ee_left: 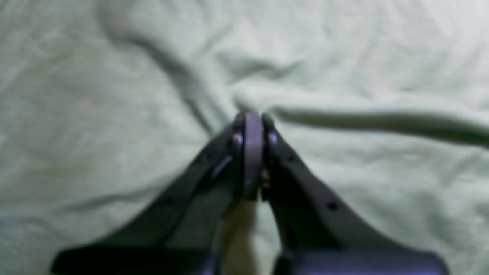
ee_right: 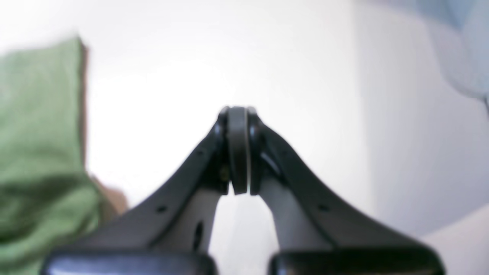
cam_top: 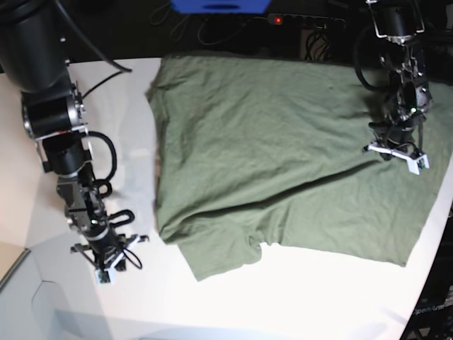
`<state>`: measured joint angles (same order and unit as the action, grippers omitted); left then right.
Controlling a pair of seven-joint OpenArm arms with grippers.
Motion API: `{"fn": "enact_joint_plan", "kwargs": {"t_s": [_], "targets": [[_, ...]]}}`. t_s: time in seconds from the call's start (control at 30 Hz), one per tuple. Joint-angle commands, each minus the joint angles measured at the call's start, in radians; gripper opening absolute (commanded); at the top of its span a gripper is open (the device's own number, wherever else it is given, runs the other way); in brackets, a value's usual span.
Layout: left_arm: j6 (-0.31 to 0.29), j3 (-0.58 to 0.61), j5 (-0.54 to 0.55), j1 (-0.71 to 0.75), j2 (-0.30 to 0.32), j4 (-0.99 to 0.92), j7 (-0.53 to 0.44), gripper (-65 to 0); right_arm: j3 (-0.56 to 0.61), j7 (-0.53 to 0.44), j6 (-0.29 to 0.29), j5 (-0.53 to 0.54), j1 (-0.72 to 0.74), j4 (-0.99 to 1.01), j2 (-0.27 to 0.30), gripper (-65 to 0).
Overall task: Layout the t-shirt on the table in an organized manner, then fold the t-shirt properly
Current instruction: 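Pull the green t-shirt edge outward with the right gripper and release, then grasp the t-shirt side with the right gripper and drag it outward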
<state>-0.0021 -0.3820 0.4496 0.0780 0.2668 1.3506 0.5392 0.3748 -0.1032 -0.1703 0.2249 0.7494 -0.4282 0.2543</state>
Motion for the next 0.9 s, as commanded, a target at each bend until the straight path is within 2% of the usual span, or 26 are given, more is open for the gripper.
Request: {"fn": "enact_joint_plan", "kwargs": {"t_s": [0.0, 0.17, 0.23, 0.33, 0.43, 0.5, 0.53, 0.63, 0.7, 0.77, 0.87], "targets": [[-0.003, -0.007, 0.005, -0.013, 0.01, 0.048, -0.024, -64.9, -0.004, -0.022, -0.001, 0.008, 0.02, -0.042, 0.017, -65.0], [-0.003, -0.007, 0.005, -0.02, 0.002, 0.123, 0.049, -64.9, -0.013, 0.135, -0.001, 0.012, -0.147, -0.338, 0.084, -65.0], [-0.003, -0.002, 0.004, -0.025, 0.002, 0.1, 0.045, -64.9, -0.064, 0.211, -0.001, 0.038, -0.247, -0.493, 0.098, -65.0], [-0.003, -0.004, 0.001, -0.063, 0.004, 0.022, 0.031, -64.9, -0.15, 0.354, -0.001, 0.058, -0.371, -0.699, 0.093, -65.0], [-0.003, -0.005, 0.001, -0.083, 0.012, -0.047, 0.028, -64.9, -0.198, 0.515, -0.005, 0.058, -0.454, -0.845, 0.056, -65.0], [-0.003, -0.007, 0.001, -0.103, 0.016, -0.086, 0.028, -64.9, -0.219, 0.598, -0.068, 0.058, -0.5, -0.907, 0.037, -60.3], [-0.003, -0.007, 0.001, -0.109, 0.025, -0.099, 0.028, -64.9, -0.237, 0.638, -0.119, 0.058, -0.52, -0.943, 0.021, -57.2], [-0.003, -0.005, 0.001, -0.122, 0.027, -0.118, 0.026, -64.9, -0.303, 0.745, -0.211, 0.057, -0.586, -1.055, -0.034, -46.8], [-0.003, -0.005, 0.001, -0.131, 0.027, -0.118, 0.026, -64.9, -0.349, 0.827, -0.239, 0.057, -0.614, -1.128, -0.08, -38.0], [-0.003, -0.005, 0.001, -0.132, 0.025, -0.118, 0.026, -64.9, -0.388, 0.882, -0.24, 0.057, -0.626, -1.171, -0.122, -30.8], [-0.003, -0.005, 0.001, -0.132, 0.024, -0.118, 0.026, -64.9, -0.426, 0.937, -0.24, 0.055, -0.627, -1.168, -0.168, -26.9]]}}
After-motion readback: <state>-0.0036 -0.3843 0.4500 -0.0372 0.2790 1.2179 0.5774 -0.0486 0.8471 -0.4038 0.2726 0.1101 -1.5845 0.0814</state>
